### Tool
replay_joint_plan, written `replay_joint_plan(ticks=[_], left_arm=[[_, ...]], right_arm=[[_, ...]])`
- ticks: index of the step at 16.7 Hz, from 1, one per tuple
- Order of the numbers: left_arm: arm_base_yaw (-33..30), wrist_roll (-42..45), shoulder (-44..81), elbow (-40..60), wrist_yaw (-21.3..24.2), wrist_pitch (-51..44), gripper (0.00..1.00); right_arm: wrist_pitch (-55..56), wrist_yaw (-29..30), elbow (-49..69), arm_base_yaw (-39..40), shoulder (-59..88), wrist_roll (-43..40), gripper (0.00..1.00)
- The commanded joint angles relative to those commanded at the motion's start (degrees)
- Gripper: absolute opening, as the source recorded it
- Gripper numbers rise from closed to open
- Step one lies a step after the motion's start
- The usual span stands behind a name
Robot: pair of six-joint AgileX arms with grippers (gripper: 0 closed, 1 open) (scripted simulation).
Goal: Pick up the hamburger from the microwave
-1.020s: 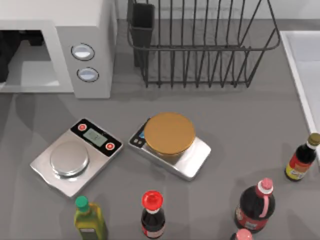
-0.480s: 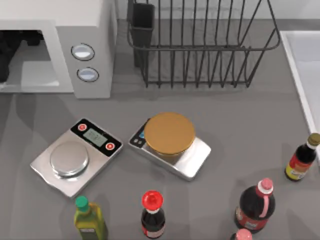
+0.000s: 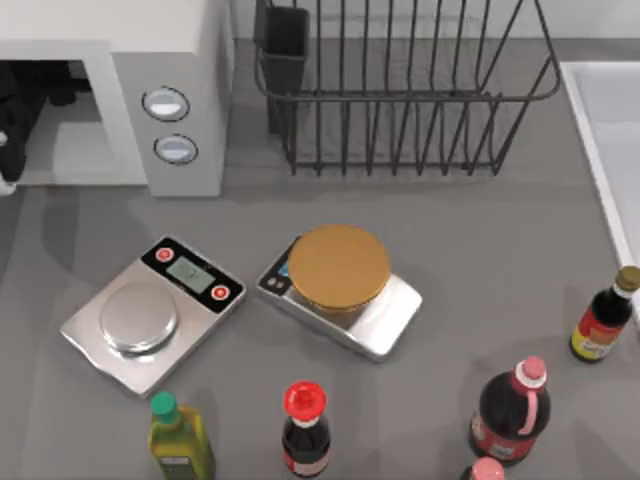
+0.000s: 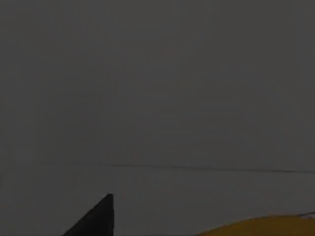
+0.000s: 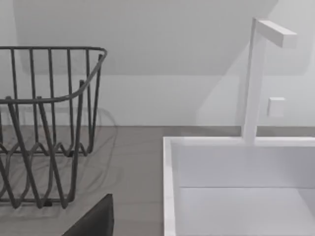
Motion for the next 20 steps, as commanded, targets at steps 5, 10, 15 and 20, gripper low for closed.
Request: replay_joint_plan(ticks=[5, 10, 15, 20], left_arm=[[-8.89, -3.13, -25.95, -22.17, -8.63, -4.59, 0.00], [-16.70, -5.89, -46.47, -41.13, -16.21, -8.61, 0.00], [-19.56, -6.89, -52.46, -47.05, -18.98, -10.07, 0.00], [-18.53, -6.78, -50.80, -46.73, -18.72, -8.93, 0.00]], right_arm=[[0.00, 0.00, 0.00, 0.00, 0.00, 0.00, 1.00], [0.00, 0.00, 0.00, 0.00, 0.00, 0.00, 1.00], [0.00, 0.00, 0.00, 0.00, 0.00, 0.00, 1.00], [0.00, 0.00, 0.00, 0.00, 0.00, 0.00, 1.00]])
